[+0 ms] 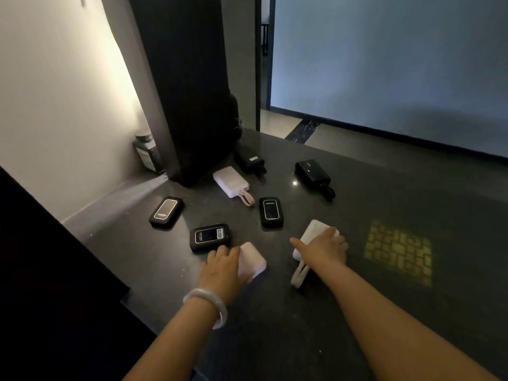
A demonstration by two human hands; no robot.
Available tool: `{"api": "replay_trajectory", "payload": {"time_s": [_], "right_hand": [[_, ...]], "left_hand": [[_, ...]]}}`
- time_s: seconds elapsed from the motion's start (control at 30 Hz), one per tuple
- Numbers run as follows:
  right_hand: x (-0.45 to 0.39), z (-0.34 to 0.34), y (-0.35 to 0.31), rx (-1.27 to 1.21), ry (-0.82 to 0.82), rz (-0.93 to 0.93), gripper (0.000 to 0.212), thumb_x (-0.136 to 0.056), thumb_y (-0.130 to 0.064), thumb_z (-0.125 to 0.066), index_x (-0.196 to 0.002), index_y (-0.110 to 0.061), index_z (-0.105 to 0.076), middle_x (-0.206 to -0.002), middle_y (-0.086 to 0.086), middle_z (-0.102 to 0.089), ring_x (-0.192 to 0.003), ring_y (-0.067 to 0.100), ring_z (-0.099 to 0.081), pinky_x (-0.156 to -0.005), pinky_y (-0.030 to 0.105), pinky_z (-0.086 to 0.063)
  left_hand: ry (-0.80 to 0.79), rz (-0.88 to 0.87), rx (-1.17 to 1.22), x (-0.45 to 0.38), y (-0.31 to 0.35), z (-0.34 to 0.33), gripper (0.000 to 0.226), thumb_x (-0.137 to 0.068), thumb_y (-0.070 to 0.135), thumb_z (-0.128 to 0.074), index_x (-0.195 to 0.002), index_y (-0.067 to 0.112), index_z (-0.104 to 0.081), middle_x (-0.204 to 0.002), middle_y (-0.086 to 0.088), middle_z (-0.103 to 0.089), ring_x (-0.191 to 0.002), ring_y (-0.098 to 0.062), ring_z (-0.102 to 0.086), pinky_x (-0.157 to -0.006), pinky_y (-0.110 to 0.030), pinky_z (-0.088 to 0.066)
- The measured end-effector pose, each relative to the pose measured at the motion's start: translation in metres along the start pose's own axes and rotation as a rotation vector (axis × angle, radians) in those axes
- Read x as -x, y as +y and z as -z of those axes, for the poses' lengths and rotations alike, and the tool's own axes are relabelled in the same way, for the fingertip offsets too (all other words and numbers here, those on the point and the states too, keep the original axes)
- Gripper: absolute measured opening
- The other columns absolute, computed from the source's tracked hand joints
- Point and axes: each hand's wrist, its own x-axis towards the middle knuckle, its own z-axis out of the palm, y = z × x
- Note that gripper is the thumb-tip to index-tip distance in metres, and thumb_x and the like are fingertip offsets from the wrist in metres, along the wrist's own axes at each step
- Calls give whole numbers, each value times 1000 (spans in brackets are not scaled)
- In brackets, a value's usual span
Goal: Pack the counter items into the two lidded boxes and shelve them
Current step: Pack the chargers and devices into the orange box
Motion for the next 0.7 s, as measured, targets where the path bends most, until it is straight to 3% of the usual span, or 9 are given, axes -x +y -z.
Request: {"api": "replay_trajectory", "payload": {"time_s": [0.17,0.4,0.57,0.7], "right_hand": [[-9,-10,-1,29,117,-3,117,-65,-70,-69,-148,-9,-16,-143,20,-33,-127,36,-37,-102,43,-37],[-2,-10,21,71,35,83,109,-67,-45,-79,-149,-25,-10,-142,14,-32,-127,34,-35,-104,45,-35],[15,-4,61,62,41,6,114,-66,-41,-81,-150,-18,-7,-148,13,-26,-135,34,-28,-110,45,-29],[29,4,81,58,71,-118,116,-63,-53,-81,-147,-8,-15,-145,15,-26,-132,33,-31,-107,41,-32]], "left_hand": [[28,-14,-18,-8,10,0,70,-86,48,-63,-145,25,-34,-138,-3,-40,-123,-25,-39,-104,-42,-39],[-2,-57,17,-21,34,-4,78,-83,51,-64,-146,25,-28,-141,-4,-35,-127,-27,-34,-106,-45,-36],[-60,-71,4,-26,56,-19,102,-72,63,-69,-149,21,-17,-146,-9,-22,-135,-32,-24,-110,-48,-28],[-6,-29,-25,-29,66,-26,99,-70,61,-72,-144,15,-25,-141,-11,-31,-129,-31,-32,-106,-45,-33]]}}
